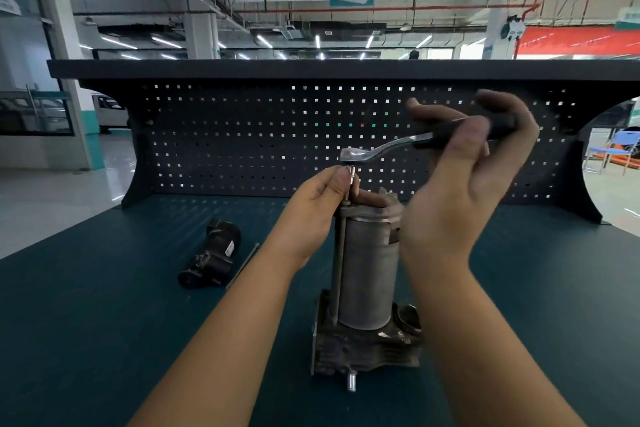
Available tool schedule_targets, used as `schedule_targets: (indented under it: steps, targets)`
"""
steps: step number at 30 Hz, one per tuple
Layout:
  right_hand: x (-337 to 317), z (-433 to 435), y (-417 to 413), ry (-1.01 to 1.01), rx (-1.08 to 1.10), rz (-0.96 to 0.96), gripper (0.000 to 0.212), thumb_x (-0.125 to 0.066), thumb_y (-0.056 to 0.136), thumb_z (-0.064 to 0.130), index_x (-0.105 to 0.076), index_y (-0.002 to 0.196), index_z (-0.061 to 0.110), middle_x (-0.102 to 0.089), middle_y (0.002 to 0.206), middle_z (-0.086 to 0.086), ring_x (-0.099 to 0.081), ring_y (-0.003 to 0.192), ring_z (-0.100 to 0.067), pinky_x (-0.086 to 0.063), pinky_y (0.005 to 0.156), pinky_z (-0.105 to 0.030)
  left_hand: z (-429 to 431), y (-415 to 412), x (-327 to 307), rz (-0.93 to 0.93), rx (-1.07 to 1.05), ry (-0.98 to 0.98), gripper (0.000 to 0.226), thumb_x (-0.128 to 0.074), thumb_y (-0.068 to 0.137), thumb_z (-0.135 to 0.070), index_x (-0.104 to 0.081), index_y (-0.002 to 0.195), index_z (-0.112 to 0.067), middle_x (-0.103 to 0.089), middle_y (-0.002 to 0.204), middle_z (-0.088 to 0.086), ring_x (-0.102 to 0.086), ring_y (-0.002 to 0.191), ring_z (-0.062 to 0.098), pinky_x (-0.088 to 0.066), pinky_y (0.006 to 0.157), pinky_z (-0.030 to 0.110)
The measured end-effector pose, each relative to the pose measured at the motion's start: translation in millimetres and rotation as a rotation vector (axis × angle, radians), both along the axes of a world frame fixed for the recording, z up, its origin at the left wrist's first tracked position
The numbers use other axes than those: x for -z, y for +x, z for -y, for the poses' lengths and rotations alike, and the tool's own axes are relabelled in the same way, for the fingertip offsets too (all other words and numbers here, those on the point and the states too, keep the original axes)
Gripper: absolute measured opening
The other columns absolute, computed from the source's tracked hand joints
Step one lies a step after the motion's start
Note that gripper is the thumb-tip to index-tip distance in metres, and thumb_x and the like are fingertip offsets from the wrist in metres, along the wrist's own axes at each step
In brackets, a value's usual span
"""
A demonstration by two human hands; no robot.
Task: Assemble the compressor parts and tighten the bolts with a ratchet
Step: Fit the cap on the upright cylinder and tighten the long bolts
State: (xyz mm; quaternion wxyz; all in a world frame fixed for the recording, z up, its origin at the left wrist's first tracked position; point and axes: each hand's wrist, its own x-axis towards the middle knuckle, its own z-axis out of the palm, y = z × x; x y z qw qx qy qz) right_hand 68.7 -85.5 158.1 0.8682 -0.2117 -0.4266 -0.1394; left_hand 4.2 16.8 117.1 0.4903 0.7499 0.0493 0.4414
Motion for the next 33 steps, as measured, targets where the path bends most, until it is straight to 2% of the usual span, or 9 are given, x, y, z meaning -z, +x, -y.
schedule_targets:
  steps: [3,6,12,17,19,21,27,30,33]
  targets:
    - [-7,-2,28,-0.208,-0.472,-0.467,0.015,-0.029,0.104,0.021,-0.043,0.105,0.020,-0.068,0.095,-0.015,-0.070,0.085,-0.026,-0.052,0.089,-0.039,-1,0,1,0.003,0.005,-0.029,0.037,-0.039,0.085,-0.054,-0.050,0.074,-0.021,-0.074,0.086,0.005,-0.068,0.093,0.015,-0.047,0.081,0.015]
    - [-4,0,37,-0.292,-0.502,-0.535,0.022,-0.031,0.104,0.021,-0.039,0.123,0.021,-0.068,0.097,-0.012,-0.071,0.084,-0.025,-0.054,0.083,-0.035,-1,1,2,-0.006,-0.019,-0.011,0.035,-0.040,0.083,-0.058,-0.054,0.071,-0.029,-0.074,0.087,0.006,-0.068,0.095,0.017,-0.048,0.085,0.019]
    - [11,2,-10,-0.036,0.207,0.367,0.031,-0.044,0.094,0.004,-0.042,0.123,0.014,-0.058,0.110,0.007,-0.059,0.094,-0.024,-0.049,0.084,-0.031,3,1,1,0.008,-0.113,0.000,0.024,-0.044,0.096,-0.026,-0.056,0.086,-0.008,-0.070,0.075,-0.012,-0.063,0.075,-0.005,-0.046,0.075,0.014]
    - [12,3,-26,-0.152,0.359,0.735,0.033,-0.048,0.086,-0.005,-0.042,0.114,0.011,-0.062,0.100,-0.016,-0.058,0.092,-0.025,-0.050,0.076,-0.038,3,-2,6,0.019,-0.194,0.063,0.042,-0.039,0.095,0.008,-0.043,0.088,-0.034,-0.056,0.064,-0.028,-0.050,0.066,-0.029,-0.037,0.059,-0.005]
    - [10,6,-19,-0.139,0.272,0.652,0.033,-0.046,0.086,-0.008,-0.045,0.111,0.012,-0.058,0.102,-0.012,-0.057,0.096,-0.019,-0.048,0.082,-0.022,2,-2,1,0.000,-0.120,0.047,0.020,-0.041,0.099,-0.011,-0.057,0.093,-0.020,-0.067,0.077,-0.017,-0.060,0.078,-0.013,-0.047,0.072,0.009]
    - [8,9,-8,-0.124,0.127,0.457,0.034,-0.042,0.091,-0.008,-0.044,0.110,0.020,-0.058,0.107,-0.014,-0.059,0.100,-0.023,-0.046,0.086,-0.022,3,-2,-2,-0.003,-0.059,-0.004,0.033,-0.043,0.095,-0.033,-0.057,0.096,-0.003,-0.072,0.084,-0.003,-0.065,0.085,0.006,-0.049,0.085,0.032]
    - [3,0,27,-0.283,-0.478,-0.467,0.011,-0.032,0.103,0.021,-0.041,0.107,0.025,-0.071,0.098,-0.010,-0.071,0.084,-0.026,-0.054,0.080,-0.036,-3,-1,3,0.014,-0.015,0.003,0.029,-0.043,0.088,-0.051,-0.056,0.080,-0.026,-0.074,0.083,0.004,-0.067,0.094,0.019,-0.041,0.092,0.036]
    - [1,-3,37,-0.346,-0.602,-0.497,0.004,-0.039,0.102,0.024,-0.043,0.102,0.022,-0.072,0.098,-0.012,-0.071,0.082,-0.029,-0.056,0.076,-0.038,-4,-1,4,0.035,0.001,-0.001,0.032,-0.043,0.087,-0.052,-0.055,0.083,-0.023,-0.074,0.086,0.007,-0.067,0.096,0.022,-0.043,0.093,0.038]
    - [6,0,24,-0.258,-0.441,-0.344,0.003,-0.047,0.098,0.020,-0.045,0.096,0.019,-0.071,0.095,-0.013,-0.071,0.084,-0.031,-0.057,0.076,-0.036,-3,1,7,0.069,0.013,-0.015,0.035,-0.041,0.087,-0.050,-0.053,0.086,-0.018,-0.074,0.086,0.008,-0.067,0.096,0.022,-0.045,0.093,0.036]
